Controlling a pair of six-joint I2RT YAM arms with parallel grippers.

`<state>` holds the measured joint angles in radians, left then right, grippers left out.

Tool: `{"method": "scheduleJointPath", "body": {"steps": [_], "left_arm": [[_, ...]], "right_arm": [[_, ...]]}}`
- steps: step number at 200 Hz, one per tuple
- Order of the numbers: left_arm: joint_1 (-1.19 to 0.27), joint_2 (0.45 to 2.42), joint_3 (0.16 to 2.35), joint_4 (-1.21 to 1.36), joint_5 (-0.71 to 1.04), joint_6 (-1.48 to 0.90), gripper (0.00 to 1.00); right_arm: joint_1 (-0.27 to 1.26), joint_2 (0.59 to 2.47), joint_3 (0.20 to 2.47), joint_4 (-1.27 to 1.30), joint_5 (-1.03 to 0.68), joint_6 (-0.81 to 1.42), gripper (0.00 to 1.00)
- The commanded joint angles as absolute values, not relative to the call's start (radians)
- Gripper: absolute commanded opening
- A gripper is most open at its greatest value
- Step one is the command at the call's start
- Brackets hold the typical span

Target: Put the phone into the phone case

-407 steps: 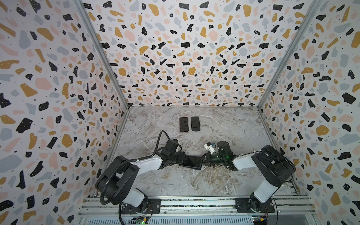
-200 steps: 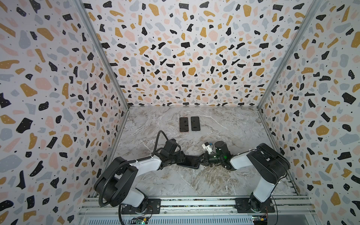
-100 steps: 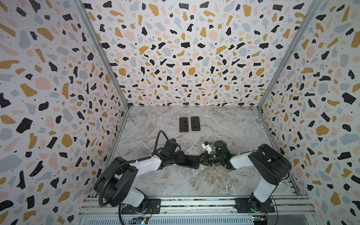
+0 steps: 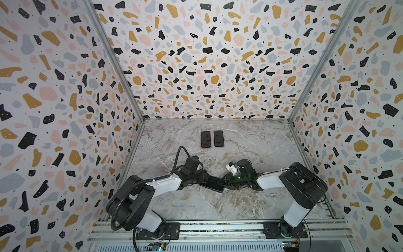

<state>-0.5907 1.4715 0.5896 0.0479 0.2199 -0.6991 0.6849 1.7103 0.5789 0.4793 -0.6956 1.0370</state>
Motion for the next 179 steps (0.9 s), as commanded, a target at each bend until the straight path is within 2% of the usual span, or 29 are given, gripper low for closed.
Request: {"method": "scheduleJointPath", "body": {"steps": [1, 95, 137, 165, 179], "left_arm": [[-0.608, 1.494, 0.605, 0.041, 0.280, -0.695, 0.61], [-0.607, 1.497, 0.603, 0.041, 0.276, -0.691, 0.61], [-0.607, 1.489, 0.601, 0.029, 0.263, -0.684, 0.61], [-0.591, 1.453, 0.615, -0.021, 0.278, -0.676, 0.62], [-0.588, 1.406, 0.641, -0.106, 0.232, -0.648, 0.64]], "right_arm": [[0.690, 1.668, 0.604, 0.371, -0.657, 1.002, 0.41], [0.695, 1.551, 0.615, 0.185, -0.582, 0.931, 0.52], [0.695, 1.500, 0.619, 0.096, -0.536, 0.885, 0.54], [0.693, 1.435, 0.614, 0.021, -0.512, 0.826, 0.55], [0.693, 1.385, 0.593, 0.019, -0.530, 0.810, 0.55]]}}
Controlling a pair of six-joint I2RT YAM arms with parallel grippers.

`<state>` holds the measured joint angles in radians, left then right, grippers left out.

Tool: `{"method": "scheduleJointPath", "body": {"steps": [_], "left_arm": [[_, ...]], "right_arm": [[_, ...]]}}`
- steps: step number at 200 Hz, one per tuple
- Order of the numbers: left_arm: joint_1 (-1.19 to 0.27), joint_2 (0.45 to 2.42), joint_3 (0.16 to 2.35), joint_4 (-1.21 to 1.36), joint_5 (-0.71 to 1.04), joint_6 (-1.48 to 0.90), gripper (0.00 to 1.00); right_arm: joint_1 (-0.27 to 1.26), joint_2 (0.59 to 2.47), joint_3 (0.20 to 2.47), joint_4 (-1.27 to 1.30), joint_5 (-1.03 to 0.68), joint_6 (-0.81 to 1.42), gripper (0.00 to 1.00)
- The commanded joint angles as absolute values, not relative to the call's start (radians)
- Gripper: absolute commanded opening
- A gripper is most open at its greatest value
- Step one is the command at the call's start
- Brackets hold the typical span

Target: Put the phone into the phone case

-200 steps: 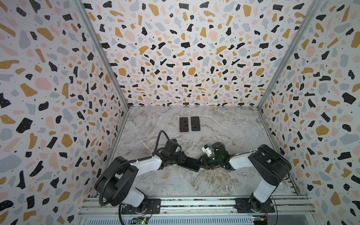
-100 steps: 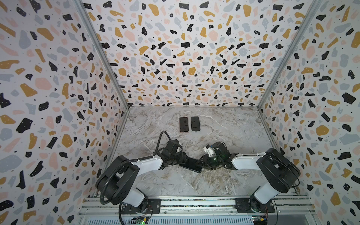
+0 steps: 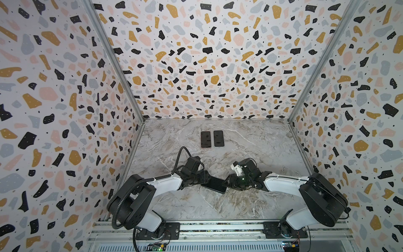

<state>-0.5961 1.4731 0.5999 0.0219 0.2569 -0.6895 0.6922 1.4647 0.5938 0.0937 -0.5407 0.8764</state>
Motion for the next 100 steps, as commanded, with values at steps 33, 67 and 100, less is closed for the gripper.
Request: {"method": "scheduleJointPath", "body": {"steps": [33, 67, 100], "left_arm": [[-0.593, 1.308, 0.597, -0.158, 0.221, -0.678, 0.68], [-0.645, 1.217, 0.488, -0.091, 0.263, -0.779, 0.68], [-0.729, 1.189, 0.449, -0.031, 0.266, -0.822, 0.69]], "right_arm": [[0.695, 1.287, 0.598, -0.004, -0.500, 0.697, 0.58], [0.695, 1.357, 0.689, -0.131, -0.406, 0.511, 0.63], [0.695, 1.401, 0.699, -0.111, -0.393, 0.445, 0.66]]}}
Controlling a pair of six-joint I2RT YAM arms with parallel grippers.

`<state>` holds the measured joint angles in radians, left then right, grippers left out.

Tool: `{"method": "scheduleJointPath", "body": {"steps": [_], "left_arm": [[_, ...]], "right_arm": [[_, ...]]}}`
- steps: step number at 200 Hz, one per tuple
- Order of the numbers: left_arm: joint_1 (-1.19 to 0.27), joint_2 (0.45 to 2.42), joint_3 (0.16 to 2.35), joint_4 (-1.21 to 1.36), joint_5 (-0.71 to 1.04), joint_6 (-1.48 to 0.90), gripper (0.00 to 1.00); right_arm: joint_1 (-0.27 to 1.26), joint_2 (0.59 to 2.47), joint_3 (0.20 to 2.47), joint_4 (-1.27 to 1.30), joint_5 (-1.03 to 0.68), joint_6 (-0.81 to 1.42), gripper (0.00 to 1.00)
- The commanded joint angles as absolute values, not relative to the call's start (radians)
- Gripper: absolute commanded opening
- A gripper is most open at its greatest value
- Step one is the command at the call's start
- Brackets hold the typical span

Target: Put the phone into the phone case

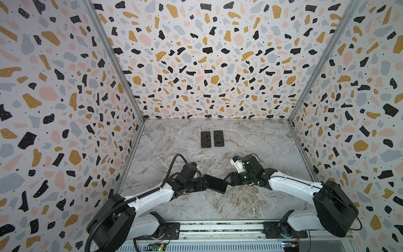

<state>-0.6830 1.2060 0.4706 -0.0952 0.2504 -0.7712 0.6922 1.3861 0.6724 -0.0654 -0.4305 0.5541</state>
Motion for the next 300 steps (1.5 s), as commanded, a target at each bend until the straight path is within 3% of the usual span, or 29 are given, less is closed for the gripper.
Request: {"method": "scheduleJointPath", "body": {"steps": [1, 50, 108, 208, 300], "left_arm": [[-0.731, 1.190, 0.448, -0.028, 0.265, -0.823, 0.69], [-0.764, 1.251, 0.433, 0.039, 0.259, -0.836, 0.66], [-0.762, 1.311, 0.457, 0.045, 0.236, -0.821, 0.63], [-0.734, 1.412, 0.579, -0.025, 0.202, -0.744, 0.55], [-0.709, 1.495, 0.652, -0.013, 0.230, -0.709, 0.53]], "right_arm": [[0.695, 1.402, 0.700, -0.112, -0.393, 0.443, 0.66], [0.688, 1.493, 0.749, -0.093, -0.392, 0.355, 0.76], [0.683, 1.593, 0.777, -0.054, -0.445, 0.328, 0.77], [0.699, 1.597, 0.745, -0.008, -0.540, 0.339, 0.51], [0.807, 1.536, 0.658, 0.024, -0.538, 0.412, 0.44]]}}
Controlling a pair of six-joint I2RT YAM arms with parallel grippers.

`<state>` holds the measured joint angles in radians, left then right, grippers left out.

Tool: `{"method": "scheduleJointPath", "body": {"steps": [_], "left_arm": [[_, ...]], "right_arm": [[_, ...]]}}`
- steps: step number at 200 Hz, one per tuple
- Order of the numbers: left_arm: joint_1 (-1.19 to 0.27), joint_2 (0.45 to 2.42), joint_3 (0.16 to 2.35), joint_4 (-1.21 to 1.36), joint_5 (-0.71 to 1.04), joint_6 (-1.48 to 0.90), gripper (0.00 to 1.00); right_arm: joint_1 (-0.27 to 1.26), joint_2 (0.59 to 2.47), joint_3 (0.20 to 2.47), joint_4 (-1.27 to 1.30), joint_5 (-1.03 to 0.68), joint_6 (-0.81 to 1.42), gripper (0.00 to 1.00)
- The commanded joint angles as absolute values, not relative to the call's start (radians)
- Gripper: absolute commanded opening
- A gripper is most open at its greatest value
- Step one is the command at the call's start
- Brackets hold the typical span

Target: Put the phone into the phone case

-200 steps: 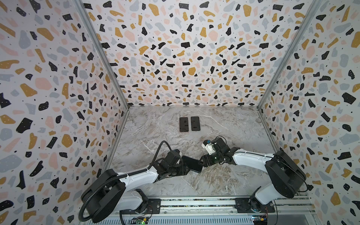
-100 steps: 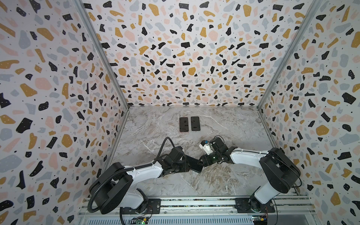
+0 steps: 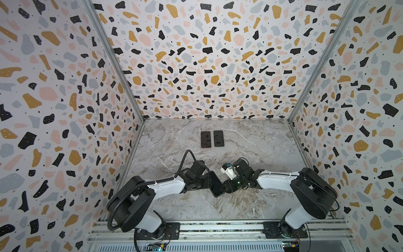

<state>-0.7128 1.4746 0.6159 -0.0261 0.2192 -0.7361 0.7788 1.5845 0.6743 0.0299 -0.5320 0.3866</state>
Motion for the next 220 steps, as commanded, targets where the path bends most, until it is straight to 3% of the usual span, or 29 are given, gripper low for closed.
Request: {"method": "scheduleJointPath", "body": {"steps": [1, 94, 163, 220], "left_arm": [[-0.709, 1.496, 0.653, -0.013, 0.230, -0.709, 0.53], [-0.709, 1.529, 0.631, 0.042, 0.263, -0.730, 0.51], [-0.709, 1.539, 0.623, 0.059, 0.278, -0.737, 0.51], [-0.709, 1.537, 0.609, 0.073, 0.285, -0.740, 0.51]], "right_arm": [[0.809, 1.535, 0.658, 0.023, -0.537, 0.410, 0.44], [0.913, 1.530, 0.701, -0.110, -0.349, 0.240, 0.67], [0.977, 1.587, 0.765, -0.121, -0.254, 0.230, 0.62], [1.010, 1.592, 0.767, -0.138, -0.193, 0.204, 0.67]]}}
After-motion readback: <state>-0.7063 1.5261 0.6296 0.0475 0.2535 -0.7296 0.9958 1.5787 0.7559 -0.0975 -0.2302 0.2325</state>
